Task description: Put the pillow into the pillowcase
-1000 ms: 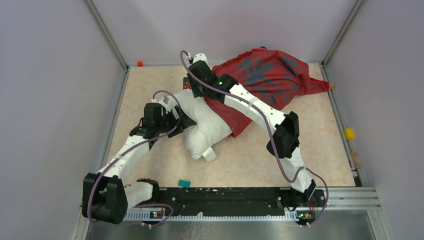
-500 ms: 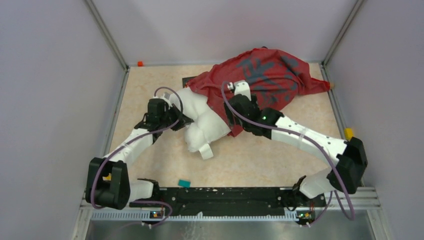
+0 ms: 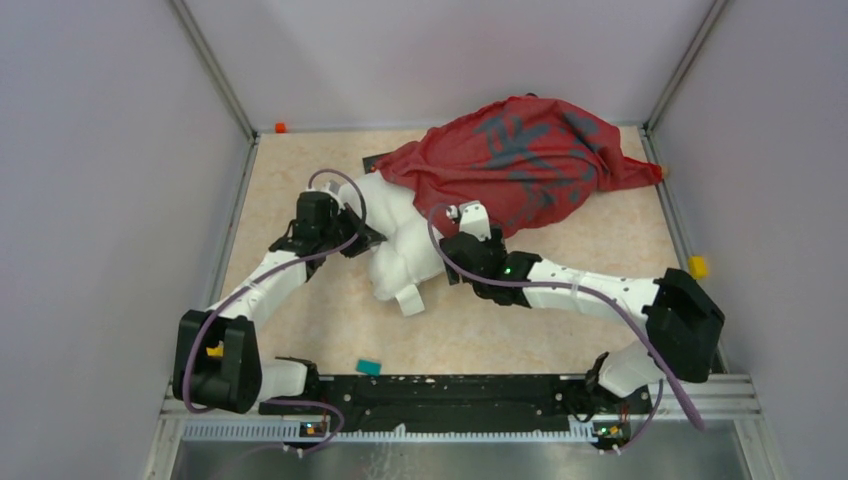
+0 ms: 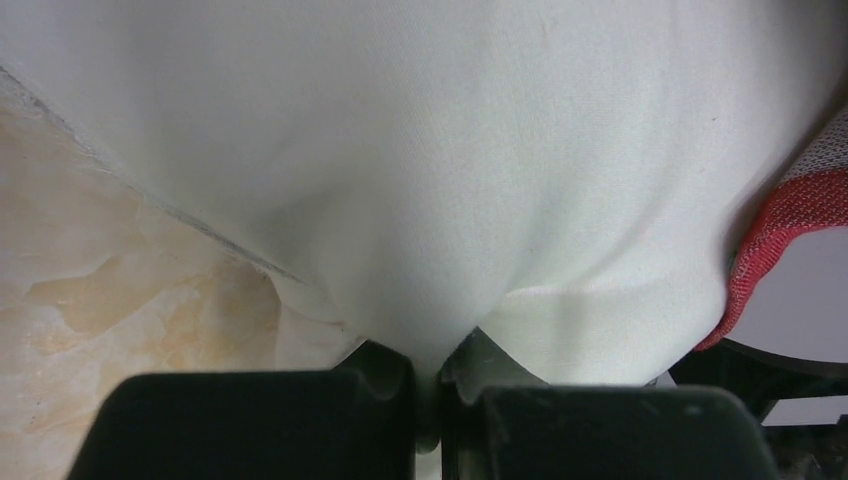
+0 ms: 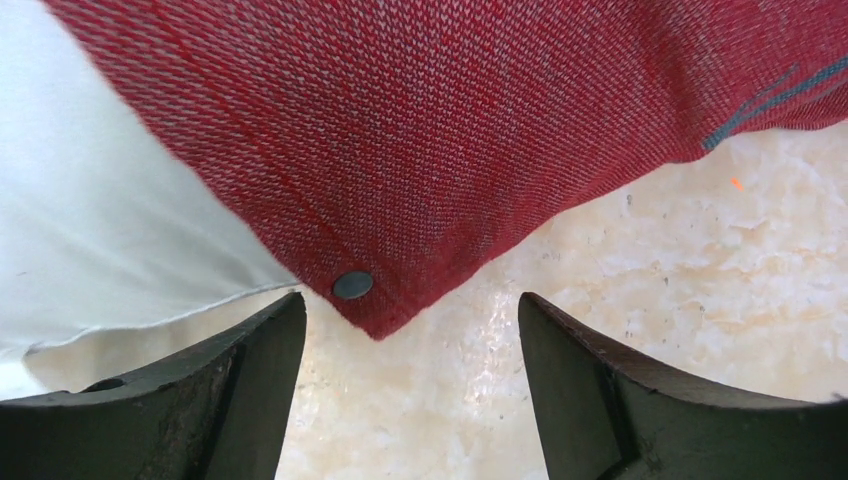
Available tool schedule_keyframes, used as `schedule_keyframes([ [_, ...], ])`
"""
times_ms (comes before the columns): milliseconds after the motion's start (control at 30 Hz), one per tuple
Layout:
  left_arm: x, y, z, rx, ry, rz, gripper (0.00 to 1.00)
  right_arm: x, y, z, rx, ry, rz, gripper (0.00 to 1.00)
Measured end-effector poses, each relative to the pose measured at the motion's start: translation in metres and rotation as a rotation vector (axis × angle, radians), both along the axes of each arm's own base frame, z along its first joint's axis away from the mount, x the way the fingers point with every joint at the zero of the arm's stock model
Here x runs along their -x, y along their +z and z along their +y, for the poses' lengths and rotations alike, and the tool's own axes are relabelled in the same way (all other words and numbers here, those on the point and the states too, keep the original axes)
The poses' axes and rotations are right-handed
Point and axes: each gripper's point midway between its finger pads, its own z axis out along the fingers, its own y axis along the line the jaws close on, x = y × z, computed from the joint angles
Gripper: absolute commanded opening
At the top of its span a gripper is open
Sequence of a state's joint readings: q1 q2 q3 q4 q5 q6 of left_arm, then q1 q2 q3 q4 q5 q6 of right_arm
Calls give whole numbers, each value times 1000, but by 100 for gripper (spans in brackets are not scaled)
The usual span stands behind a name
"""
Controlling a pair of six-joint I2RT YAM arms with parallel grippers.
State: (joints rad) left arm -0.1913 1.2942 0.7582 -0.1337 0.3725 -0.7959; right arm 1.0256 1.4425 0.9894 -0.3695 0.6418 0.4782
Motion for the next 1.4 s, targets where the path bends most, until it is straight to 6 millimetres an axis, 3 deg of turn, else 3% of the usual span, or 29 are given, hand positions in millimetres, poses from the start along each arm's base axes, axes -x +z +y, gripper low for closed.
schedule_keyframes([
  [167, -1, 1, 1, -13, 1, -4, 2, -10, -23, -6, 65, -67, 3, 54],
  [233, -2, 1, 2, -19, 3, -4, 2, -15, -28, -11, 96, -102, -2, 35],
  [300, -2, 1, 3, -26, 6, -4, 2, -19, -28, -17, 116, -135, -11, 9],
  [333, -2, 1, 3, -30, 6, -5, 1, -20, -25, -20, 123, -146, -18, 0],
  [467, -3, 2, 5, -46, 8, -11, 0, -30, 1, -18, 124, -177, -51, 0],
  [567, -6, 5, 4, -66, 13, -24, 0, -35, 37, 2, 98, -144, -86, 0],
  [633, -10, 11, 1, -98, 23, -44, 0, -34, 73, 31, 77, -82, -122, 0],
  [733, -19, 35, -23, -160, 14, -109, 0, -21, 124, 90, 59, 33, -182, 0],
  [833, -21, 55, -35, -197, 20, -157, 0, -8, 147, 132, 49, 116, -211, 0],
  [1033, -14, 56, -18, -277, 69, -144, 0, -7, 132, 131, 79, 178, -141, 0],
  [1200, -14, 88, -18, -262, 72, -216, 0, -10, 138, 124, 78, 222, -94, 0],
  [1300, -19, 121, -23, -247, 47, -285, 3, -6, 179, 126, 32, 270, -111, 0],
  [1333, -20, 132, -24, -241, 41, -307, 10, -5, 199, 126, 7, 281, -131, 0],
  [1400, -22, 158, -28, -225, 23, -361, 35, -5, 241, 123, -50, 294, -182, 0],
])
